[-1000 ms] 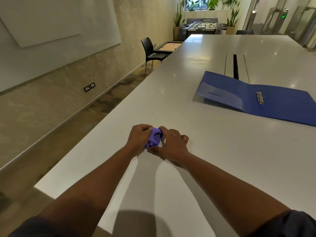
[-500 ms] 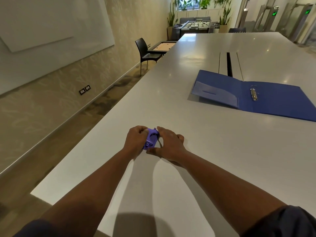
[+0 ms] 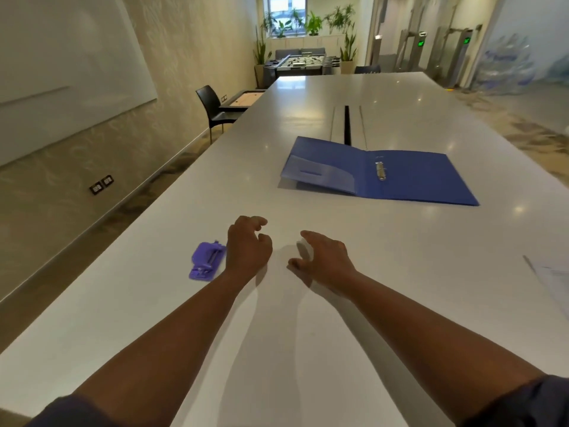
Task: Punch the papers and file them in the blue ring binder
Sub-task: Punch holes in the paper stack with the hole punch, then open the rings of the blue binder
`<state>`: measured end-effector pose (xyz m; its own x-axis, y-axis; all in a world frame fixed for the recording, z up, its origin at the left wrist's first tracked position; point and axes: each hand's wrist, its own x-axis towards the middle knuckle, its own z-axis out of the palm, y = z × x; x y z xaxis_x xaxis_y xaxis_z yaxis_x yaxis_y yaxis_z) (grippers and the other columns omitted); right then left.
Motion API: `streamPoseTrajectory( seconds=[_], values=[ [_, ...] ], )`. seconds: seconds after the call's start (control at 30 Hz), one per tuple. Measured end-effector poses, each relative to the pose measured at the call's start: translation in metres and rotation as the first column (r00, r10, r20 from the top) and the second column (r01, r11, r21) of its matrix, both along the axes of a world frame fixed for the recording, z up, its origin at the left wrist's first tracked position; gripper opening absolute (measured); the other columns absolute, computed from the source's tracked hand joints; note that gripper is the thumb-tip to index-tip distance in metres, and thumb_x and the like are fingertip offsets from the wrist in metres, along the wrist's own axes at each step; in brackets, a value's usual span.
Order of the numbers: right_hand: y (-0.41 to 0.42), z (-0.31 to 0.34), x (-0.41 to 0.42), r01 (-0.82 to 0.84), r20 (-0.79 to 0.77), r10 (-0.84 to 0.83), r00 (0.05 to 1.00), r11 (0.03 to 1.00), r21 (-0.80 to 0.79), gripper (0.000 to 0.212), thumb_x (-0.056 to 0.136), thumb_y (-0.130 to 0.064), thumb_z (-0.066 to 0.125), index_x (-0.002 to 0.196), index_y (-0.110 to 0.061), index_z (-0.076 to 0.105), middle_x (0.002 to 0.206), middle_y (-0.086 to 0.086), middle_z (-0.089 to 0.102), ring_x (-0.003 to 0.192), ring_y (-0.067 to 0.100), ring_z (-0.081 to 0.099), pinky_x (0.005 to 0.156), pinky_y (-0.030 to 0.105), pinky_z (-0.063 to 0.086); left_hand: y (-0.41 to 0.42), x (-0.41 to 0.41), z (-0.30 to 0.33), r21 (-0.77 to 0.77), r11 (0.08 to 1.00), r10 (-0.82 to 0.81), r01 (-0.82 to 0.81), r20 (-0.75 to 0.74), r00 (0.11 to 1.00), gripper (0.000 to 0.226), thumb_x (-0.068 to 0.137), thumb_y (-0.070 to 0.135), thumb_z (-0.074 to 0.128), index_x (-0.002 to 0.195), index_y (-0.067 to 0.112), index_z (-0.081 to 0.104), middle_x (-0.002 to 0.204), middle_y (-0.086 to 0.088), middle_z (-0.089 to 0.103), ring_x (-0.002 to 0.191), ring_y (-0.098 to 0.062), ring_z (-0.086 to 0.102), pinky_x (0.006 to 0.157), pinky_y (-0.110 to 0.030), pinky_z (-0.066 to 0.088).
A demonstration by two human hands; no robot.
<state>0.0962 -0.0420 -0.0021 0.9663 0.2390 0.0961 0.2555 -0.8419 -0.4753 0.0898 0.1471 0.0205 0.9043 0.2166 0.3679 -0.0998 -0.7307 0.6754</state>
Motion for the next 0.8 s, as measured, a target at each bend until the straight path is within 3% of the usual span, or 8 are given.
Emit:
streamPoseTrajectory(
  seconds=[0.13, 0.43, 0.53, 0.67, 0.8],
  values=[
    [-0.082, 0.0, -0.002, 0.111, -0.055, -0.11, 0.992, 0.994, 0.01, 0.077, 0.089, -0.054, 0.07, 0.154, -0.022, 0.043, 0.159, 0.001, 0.048, 0.144, 0.023, 0.045, 0.115, 0.038, 0.037, -0.056, 0.01, -0.009, -0.067, 0.991, -0.127, 0.117, -0.175, 0.976, 0.034, 0.084, -0.001, 0.057, 0.111, 0.015, 0.071, 0.109, -0.005, 0.063, 0.093, -0.02, 0.06, 0.082, -0.024, 0.04],
    [-0.201, -0.011, 0.005, 0.322, -0.058, -0.318, 0.946, 0.939, 0.121, 0.06, 0.09, -0.036, 0.077, 0.141, -0.01, 0.058, 0.142, 0.009, 0.061, 0.13, 0.027, 0.057, 0.105, 0.032, 0.042, -0.143, 0.043, -0.03, -0.307, 0.933, -0.284, 0.191, -0.298, 0.911, 0.042, 0.086, 0.005, 0.061, 0.126, 0.015, 0.063, 0.115, 0.0, 0.066, 0.109, -0.018, 0.063, 0.083, -0.018, 0.042],
    [-0.217, -0.018, 0.02, 0.34, -0.028, -0.342, 0.939, 0.915, 0.22, 0.042, 0.089, -0.025, 0.077, 0.127, -0.011, 0.067, 0.123, 0.005, 0.069, 0.105, 0.017, 0.063, 0.087, 0.02, 0.046, -0.159, 0.069, -0.035, -0.319, 0.93, -0.286, 0.182, -0.318, 0.904, 0.046, 0.088, 0.008, 0.064, 0.133, 0.014, 0.057, 0.124, -0.001, 0.063, 0.117, -0.019, 0.06, 0.09, -0.025, 0.045],
    [-0.23, -0.021, 0.048, 0.36, 0.07, -0.393, 0.917, 0.89, 0.281, 0.005, 0.094, -0.017, 0.068, 0.095, -0.017, 0.072, 0.088, -0.006, 0.07, 0.084, 0.015, 0.067, 0.078, 0.027, 0.051, -0.173, 0.109, -0.037, -0.389, 0.913, -0.263, 0.125, -0.325, 0.909, 0.057, 0.088, 0.011, 0.064, 0.143, 0.013, 0.049, 0.14, -0.006, 0.058, 0.124, -0.024, 0.058, 0.097, -0.033, 0.049],
    [-0.232, -0.024, 0.078, 0.385, 0.144, -0.445, 0.884, 0.867, 0.317, 0.015, 0.095, -0.014, 0.061, 0.082, -0.019, 0.068, 0.074, -0.012, 0.065, 0.071, 0.009, 0.063, 0.067, 0.03, 0.055, -0.18, 0.154, -0.037, -0.514, 0.858, -0.182, -0.009, -0.32, 0.93, 0.066, 0.084, 0.019, 0.067, 0.146, 0.012, 0.046, 0.145, -0.006, 0.055, 0.126, -0.026, 0.058, 0.096, -0.034, 0.049]
  ],
)
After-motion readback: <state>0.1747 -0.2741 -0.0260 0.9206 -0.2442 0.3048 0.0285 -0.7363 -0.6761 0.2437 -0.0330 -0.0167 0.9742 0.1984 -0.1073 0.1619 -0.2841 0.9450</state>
